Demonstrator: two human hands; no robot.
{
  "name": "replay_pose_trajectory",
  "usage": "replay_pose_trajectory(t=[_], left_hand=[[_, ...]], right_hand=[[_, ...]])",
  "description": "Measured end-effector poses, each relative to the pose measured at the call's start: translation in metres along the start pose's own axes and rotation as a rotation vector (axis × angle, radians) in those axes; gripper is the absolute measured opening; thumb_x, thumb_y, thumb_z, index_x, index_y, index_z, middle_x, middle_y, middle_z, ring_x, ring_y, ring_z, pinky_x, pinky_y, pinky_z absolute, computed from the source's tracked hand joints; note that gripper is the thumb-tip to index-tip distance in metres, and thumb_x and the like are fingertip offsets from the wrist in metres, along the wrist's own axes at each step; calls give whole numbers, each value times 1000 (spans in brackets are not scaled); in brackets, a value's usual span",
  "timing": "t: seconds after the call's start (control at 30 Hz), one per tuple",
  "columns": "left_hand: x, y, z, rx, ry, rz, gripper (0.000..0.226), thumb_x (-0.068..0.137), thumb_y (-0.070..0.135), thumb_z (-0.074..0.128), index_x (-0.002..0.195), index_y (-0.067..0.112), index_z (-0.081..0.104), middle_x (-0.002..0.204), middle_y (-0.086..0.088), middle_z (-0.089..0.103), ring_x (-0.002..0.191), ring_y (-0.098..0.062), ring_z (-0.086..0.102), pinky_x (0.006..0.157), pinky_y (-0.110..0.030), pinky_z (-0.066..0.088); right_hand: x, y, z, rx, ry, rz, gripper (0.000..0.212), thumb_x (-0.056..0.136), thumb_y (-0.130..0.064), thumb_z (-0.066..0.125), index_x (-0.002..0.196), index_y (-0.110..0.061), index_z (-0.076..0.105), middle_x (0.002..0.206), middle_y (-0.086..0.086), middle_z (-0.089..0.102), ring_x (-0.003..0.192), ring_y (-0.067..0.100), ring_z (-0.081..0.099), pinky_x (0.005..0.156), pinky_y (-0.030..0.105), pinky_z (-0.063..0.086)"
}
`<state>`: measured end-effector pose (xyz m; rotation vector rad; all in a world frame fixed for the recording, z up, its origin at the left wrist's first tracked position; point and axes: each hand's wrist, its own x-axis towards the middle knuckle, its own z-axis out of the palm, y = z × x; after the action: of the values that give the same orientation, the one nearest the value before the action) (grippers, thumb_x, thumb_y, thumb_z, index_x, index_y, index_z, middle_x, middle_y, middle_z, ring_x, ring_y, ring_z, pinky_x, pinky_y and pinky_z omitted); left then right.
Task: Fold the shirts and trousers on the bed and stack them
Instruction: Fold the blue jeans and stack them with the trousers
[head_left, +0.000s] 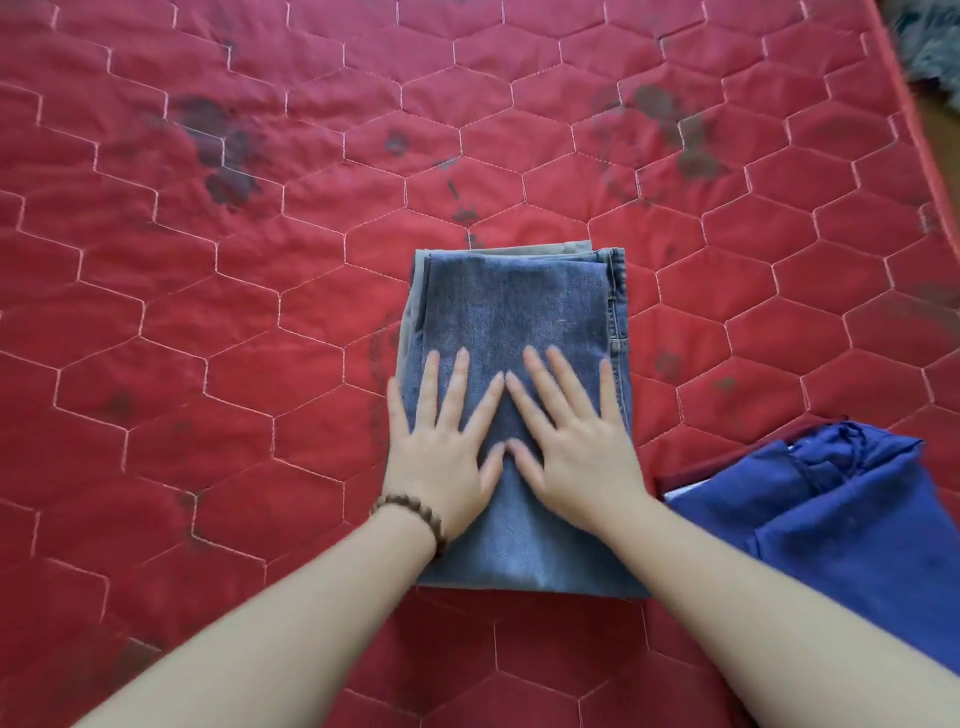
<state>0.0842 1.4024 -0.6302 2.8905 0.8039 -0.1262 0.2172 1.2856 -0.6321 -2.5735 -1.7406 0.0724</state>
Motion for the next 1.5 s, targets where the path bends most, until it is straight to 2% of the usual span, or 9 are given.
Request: replay_pose_trajectory(t=[0.2,0.3,0.53,0.67,0.93,1.13,1.27,1.4,1.5], left_hand=[[-29,0,3,-237,-67,-358,83,81,74,39,148,49,-4,161,-11,-11,146,-40,-4,113,-58,15],[-33,-4,1,-551,-26,-435,88,78,64,59,145,55,3,155,-20,14,143,-35,17,115,-45,23],[-45,-19,1,-779,-77,-492,91,71,61,68,132,74,1,115,-4,37,86,-19,55,86,-23,40],[-49,-34,-3,-708,-180,-433,96,72,62,68,134,72,-5,92,-4,45,72,-21,54,79,-27,45],[-10,-119,-35,-121,-195,-225,85,83,52,64,146,53,9,119,-12,48,108,-33,50,95,-42,40],[-55,-108,-28,-104,-70,-533,90,84,58,56,149,45,-5,159,-16,-12,145,-41,-8,114,-59,1],[-94,-80,-16,-384,-103,-785,95,80,67,55,141,56,-17,154,-8,-32,143,-49,-5,112,-62,20],[-107,-57,-6,-633,-59,-823,86,83,56,61,142,60,-1,157,-8,-22,139,-43,22,108,-45,34],[-105,-52,-3,-661,-28,-832,81,84,50,64,144,58,10,158,-13,-13,134,-41,25,111,-40,30]], right_hand=[[-13,10,3,56,-48,62,68,90,-59,36,151,-32,22,161,6,9,148,24,10,116,59,7],[-16,19,-1,253,-18,367,81,83,-69,42,151,-43,6,161,7,-7,146,29,16,116,49,16],[-23,2,-5,433,-74,617,82,80,-73,46,139,-63,-10,118,9,41,108,31,48,90,42,46],[-30,-20,-16,429,-161,700,81,81,-74,42,138,-63,-15,96,6,37,82,35,59,77,40,48],[-35,-156,-8,539,-273,1014,99,89,-59,49,145,-32,-28,107,15,47,86,36,60,78,39,47],[-29,-147,-34,124,-386,667,89,91,-65,38,153,-15,-3,102,7,69,87,27,68,60,32,35],[0,-87,-60,-20,49,354,67,85,-54,61,142,-24,45,93,13,62,75,32,63,57,33,42],[53,-26,-61,-16,-177,330,82,82,-72,45,146,-53,-3,155,17,18,135,37,29,99,53,35],[67,-3,-46,193,-398,379,83,77,-81,40,131,-67,-22,161,8,4,137,39,31,105,53,36]])
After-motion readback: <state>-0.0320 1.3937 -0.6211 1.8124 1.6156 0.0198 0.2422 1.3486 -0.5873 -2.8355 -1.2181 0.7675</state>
